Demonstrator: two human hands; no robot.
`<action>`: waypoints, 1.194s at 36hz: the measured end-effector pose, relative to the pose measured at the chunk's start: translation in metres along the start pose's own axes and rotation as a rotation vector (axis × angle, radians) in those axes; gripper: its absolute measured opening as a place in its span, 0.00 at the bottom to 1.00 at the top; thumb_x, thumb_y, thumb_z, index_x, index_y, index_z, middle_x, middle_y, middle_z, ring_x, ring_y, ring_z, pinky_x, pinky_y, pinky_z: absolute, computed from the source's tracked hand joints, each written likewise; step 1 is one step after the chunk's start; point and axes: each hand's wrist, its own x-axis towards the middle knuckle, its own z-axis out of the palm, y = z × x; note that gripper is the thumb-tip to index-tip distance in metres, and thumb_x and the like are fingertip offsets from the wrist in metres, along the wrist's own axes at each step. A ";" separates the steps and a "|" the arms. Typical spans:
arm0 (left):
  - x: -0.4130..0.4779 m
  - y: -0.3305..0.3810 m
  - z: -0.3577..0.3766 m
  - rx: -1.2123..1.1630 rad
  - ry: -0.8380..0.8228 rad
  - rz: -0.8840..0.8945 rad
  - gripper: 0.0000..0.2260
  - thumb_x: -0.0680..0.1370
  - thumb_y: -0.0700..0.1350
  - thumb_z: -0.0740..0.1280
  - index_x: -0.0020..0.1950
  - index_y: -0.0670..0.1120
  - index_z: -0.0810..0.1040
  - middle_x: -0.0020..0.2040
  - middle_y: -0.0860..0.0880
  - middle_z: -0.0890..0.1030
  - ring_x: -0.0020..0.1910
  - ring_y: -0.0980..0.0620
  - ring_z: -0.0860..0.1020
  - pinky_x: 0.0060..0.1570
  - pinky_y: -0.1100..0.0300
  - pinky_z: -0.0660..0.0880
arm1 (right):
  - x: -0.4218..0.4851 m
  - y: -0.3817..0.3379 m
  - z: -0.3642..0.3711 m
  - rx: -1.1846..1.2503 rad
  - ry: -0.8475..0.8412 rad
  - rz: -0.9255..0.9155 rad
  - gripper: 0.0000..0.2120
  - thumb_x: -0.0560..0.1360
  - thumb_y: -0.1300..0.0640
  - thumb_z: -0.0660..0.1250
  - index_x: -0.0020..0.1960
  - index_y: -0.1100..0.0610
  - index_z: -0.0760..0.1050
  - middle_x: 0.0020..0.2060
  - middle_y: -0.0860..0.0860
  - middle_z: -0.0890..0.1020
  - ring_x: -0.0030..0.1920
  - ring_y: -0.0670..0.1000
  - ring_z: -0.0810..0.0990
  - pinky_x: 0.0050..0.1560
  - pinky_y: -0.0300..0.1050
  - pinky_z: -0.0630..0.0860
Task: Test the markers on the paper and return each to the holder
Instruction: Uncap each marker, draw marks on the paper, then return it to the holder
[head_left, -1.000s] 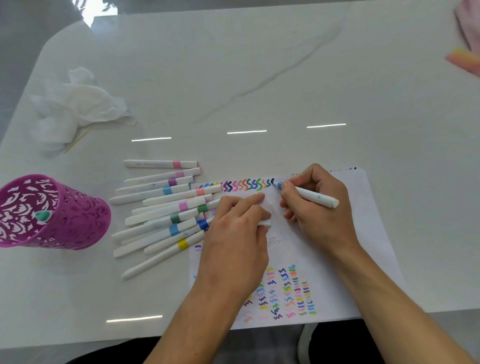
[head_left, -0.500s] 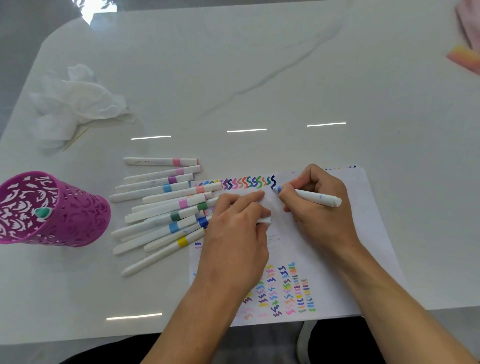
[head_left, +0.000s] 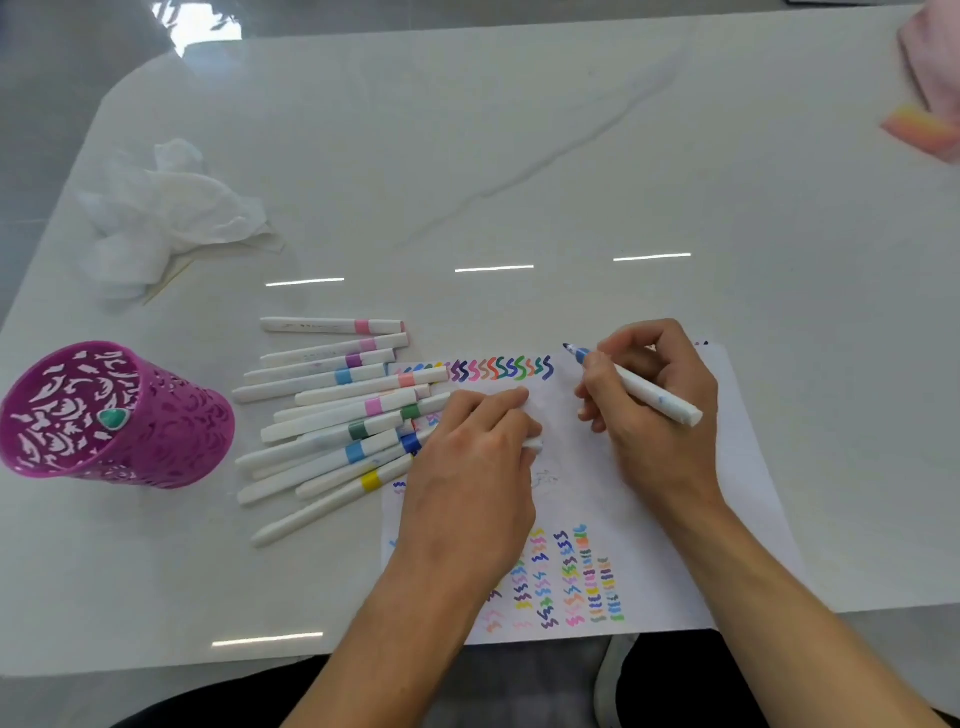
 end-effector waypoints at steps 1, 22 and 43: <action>-0.001 0.000 0.000 0.010 0.006 0.009 0.09 0.76 0.44 0.73 0.55 0.50 0.85 0.64 0.55 0.81 0.63 0.53 0.75 0.60 0.61 0.74 | 0.000 -0.001 0.000 -0.017 -0.004 -0.011 0.05 0.76 0.57 0.71 0.49 0.51 0.76 0.35 0.54 0.84 0.33 0.56 0.83 0.32 0.44 0.79; -0.012 -0.014 -0.023 -0.352 0.134 -0.165 0.09 0.80 0.53 0.67 0.59 0.60 0.82 0.50 0.64 0.81 0.48 0.65 0.77 0.49 0.70 0.73 | -0.020 -0.039 -0.001 0.155 -0.176 0.110 0.04 0.79 0.55 0.67 0.50 0.54 0.79 0.41 0.53 0.88 0.37 0.54 0.85 0.37 0.42 0.81; -0.022 -0.033 -0.033 -0.697 0.036 -0.233 0.10 0.83 0.51 0.62 0.56 0.67 0.78 0.47 0.70 0.81 0.48 0.69 0.79 0.40 0.80 0.71 | -0.034 -0.042 0.022 0.036 -0.362 0.081 0.03 0.82 0.54 0.68 0.51 0.53 0.77 0.41 0.53 0.87 0.38 0.54 0.87 0.39 0.43 0.83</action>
